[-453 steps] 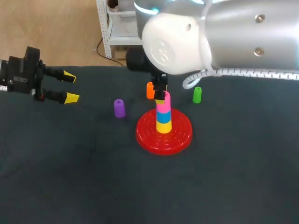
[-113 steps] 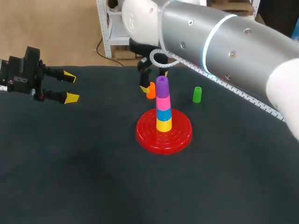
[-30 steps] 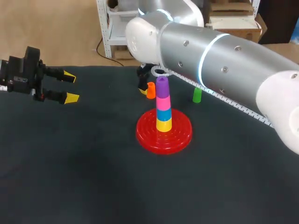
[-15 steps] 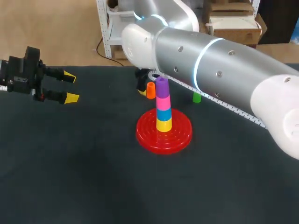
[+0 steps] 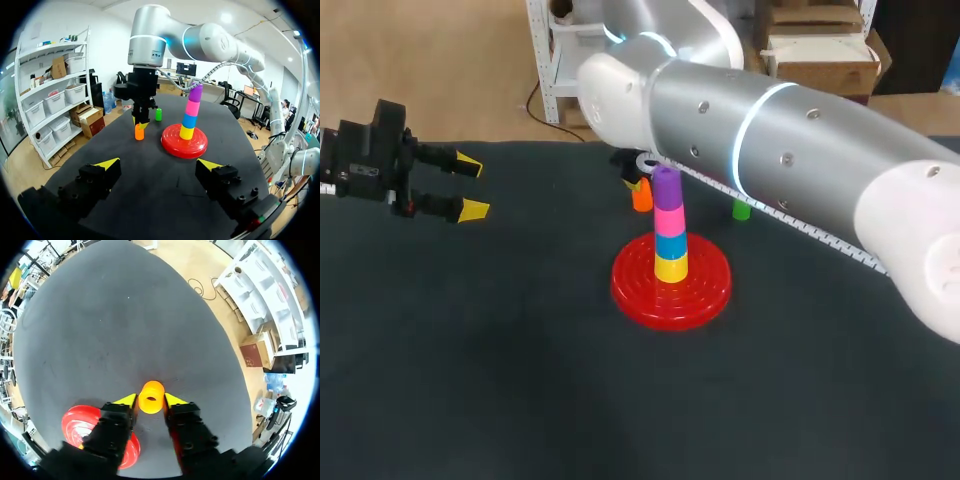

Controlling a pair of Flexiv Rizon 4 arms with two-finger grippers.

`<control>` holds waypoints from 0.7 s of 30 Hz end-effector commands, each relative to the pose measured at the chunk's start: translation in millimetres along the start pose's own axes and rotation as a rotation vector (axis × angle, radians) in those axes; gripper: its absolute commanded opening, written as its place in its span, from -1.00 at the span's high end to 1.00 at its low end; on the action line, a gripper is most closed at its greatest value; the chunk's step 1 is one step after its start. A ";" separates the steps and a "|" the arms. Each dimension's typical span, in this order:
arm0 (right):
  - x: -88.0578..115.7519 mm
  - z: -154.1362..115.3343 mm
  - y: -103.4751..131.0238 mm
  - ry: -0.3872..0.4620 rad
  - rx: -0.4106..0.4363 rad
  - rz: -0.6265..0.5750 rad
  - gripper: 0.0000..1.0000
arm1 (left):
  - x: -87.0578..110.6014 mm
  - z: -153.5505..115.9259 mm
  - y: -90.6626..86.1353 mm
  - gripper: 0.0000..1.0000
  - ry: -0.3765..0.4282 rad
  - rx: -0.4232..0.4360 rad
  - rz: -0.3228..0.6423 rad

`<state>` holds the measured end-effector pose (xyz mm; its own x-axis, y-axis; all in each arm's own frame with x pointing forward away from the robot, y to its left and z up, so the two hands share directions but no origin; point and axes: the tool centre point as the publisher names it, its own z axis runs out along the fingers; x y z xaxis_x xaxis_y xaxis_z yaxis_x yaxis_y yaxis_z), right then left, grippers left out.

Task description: Pick up and stack the cylinders on the red base in this order: pink,purple,orange,green

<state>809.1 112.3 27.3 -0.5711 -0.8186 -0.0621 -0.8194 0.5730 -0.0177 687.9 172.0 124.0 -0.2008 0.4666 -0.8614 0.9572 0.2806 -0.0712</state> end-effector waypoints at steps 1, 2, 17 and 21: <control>-8.7 -12.2 -4.1 0.148 0.003 0.002 1.00 | 1.5 -0.4 -1.5 -1.00 -0.005 -0.004 0.003; -8.8 -18.5 -3.7 0.143 0.008 0.002 1.00 | 1.5 -0.4 -1.5 -1.00 -0.005 -0.004 0.003; 27.8 -162.2 9.7 -0.122 0.089 0.007 1.00 | 1.5 -0.4 -1.5 -1.00 -0.005 -0.004 0.003; 37.8 -184.8 23.3 -0.201 0.084 0.000 1.00 | 1.5 -0.4 -1.5 -1.00 -0.005 -0.004 0.003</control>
<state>795.0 105.5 189.6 -0.5772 -0.8122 -0.0850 -0.8089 0.5829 -0.0773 688.0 172.0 124.0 -0.2008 0.4666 -0.8614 0.9572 0.2806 -0.0711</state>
